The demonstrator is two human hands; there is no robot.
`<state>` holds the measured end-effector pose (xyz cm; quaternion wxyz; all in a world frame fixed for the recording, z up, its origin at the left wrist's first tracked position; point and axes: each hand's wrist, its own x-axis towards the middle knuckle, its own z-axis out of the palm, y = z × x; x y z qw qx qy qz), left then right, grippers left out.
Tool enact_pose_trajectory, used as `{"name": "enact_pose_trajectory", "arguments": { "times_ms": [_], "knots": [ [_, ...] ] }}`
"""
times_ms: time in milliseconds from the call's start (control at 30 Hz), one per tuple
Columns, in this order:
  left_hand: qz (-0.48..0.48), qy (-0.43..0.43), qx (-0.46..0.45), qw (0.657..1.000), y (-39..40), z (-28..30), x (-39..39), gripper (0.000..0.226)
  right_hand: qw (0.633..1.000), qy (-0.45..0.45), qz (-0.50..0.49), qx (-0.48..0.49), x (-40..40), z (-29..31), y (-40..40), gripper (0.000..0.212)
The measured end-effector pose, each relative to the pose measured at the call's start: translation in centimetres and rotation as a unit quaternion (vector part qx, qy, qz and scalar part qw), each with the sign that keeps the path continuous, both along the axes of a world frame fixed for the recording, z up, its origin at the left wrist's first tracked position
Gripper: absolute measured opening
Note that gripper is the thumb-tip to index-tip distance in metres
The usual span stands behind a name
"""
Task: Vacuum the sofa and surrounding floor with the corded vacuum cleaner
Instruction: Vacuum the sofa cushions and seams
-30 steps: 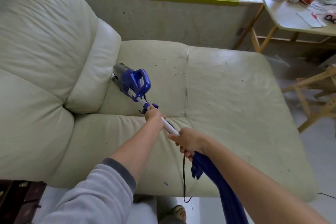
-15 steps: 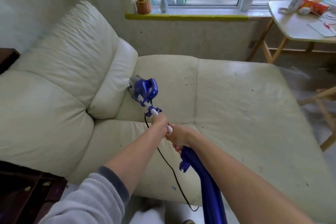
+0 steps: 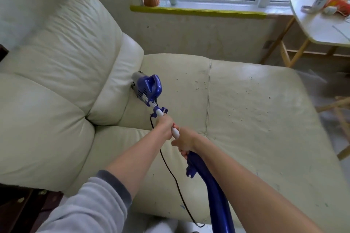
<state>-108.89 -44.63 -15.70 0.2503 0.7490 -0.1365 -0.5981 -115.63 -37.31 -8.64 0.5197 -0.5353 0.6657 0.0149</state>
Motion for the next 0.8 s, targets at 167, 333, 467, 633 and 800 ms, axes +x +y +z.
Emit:
{"name": "enact_pose_trajectory", "arguments": {
  "times_ms": [167, 333, 467, 633, 800],
  "knots": [
    [0.007, 0.043, -0.017, 0.999, -2.8, -1.3, -3.0, 0.032, 0.998, 0.013, -0.035, 0.058, -3.9, -0.9, -2.6, 0.02],
    [0.015, 0.061, -0.021, 0.998, -4.7, -0.7, -5.8, 0.042, 0.992, -0.022, -0.077, 0.101, -7.8, 0.1, -4.5, 0.015],
    [0.018, 0.052, -0.004, 0.999, -4.3, -0.8, -5.8, 0.042, 0.992, -0.012, -0.076, 0.095, -7.6, -0.2, -4.0, 0.028],
    [0.009, 0.046, -0.008, 0.999, -2.7, 0.7, -5.6, 0.028, 0.986, -0.041, -0.116, 0.114, -7.2, -0.1, -2.8, 0.034],
    [0.001, 0.035, -0.032, 0.999, 0.5, 2.6, -6.3, 0.023, 0.976, -0.03, -0.161, 0.146, -7.3, 1.6, -0.3, 0.039]
  ]
}}
